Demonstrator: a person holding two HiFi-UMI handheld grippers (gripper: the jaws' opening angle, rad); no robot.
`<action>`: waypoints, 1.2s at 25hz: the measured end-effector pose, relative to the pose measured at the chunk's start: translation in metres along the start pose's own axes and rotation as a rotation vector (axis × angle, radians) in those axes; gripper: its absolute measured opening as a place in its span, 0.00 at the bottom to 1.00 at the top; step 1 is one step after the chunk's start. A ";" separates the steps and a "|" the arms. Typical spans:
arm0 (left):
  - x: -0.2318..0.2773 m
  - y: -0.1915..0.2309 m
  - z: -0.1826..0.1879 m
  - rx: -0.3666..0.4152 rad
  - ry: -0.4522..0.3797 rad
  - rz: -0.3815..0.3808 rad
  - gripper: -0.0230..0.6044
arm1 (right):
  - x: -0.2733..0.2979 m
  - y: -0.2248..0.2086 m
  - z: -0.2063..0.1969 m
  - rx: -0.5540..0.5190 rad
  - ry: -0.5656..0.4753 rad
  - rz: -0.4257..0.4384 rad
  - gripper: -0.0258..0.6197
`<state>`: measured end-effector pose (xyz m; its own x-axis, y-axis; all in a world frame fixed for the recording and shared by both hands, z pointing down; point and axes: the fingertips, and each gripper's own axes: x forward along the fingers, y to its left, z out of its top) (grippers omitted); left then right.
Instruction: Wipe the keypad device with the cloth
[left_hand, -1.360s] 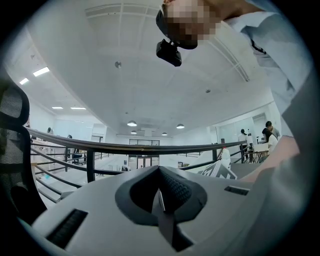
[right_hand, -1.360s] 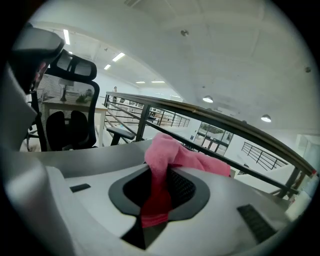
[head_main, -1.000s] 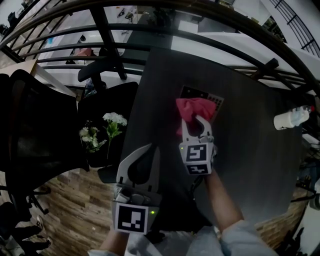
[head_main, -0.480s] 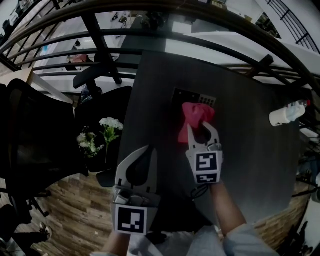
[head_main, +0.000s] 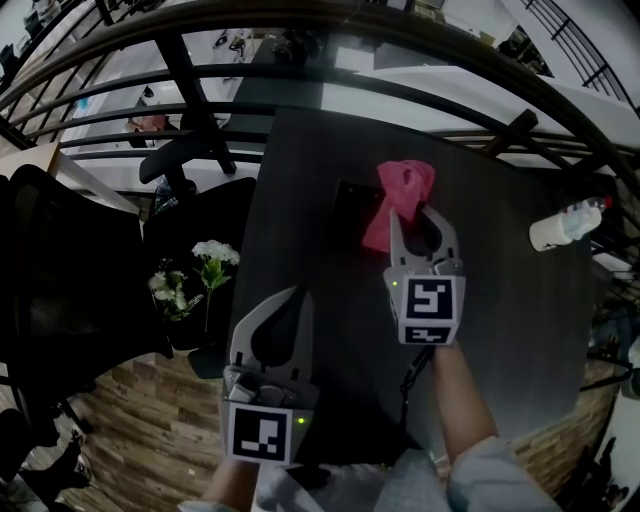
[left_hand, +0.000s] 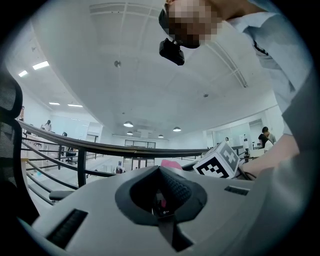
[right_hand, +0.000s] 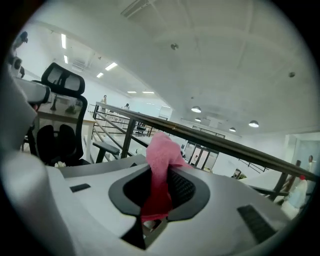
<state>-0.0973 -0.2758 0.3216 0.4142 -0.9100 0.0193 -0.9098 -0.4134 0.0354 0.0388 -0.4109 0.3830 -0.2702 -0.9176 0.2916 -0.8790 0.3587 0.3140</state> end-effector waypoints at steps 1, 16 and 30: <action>0.000 0.001 0.000 -0.002 -0.002 0.000 0.04 | 0.004 0.001 0.005 0.002 -0.007 0.006 0.16; -0.007 0.019 -0.002 -0.010 0.003 0.027 0.04 | 0.062 0.054 0.031 -0.018 0.013 0.114 0.16; -0.001 0.018 -0.010 -0.007 0.019 0.003 0.04 | 0.064 0.027 -0.001 -0.017 0.069 0.044 0.16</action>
<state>-0.1137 -0.2818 0.3318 0.4119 -0.9104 0.0385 -0.9110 -0.4103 0.0426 -0.0018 -0.4599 0.4106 -0.2799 -0.8873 0.3664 -0.8599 0.4015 0.3152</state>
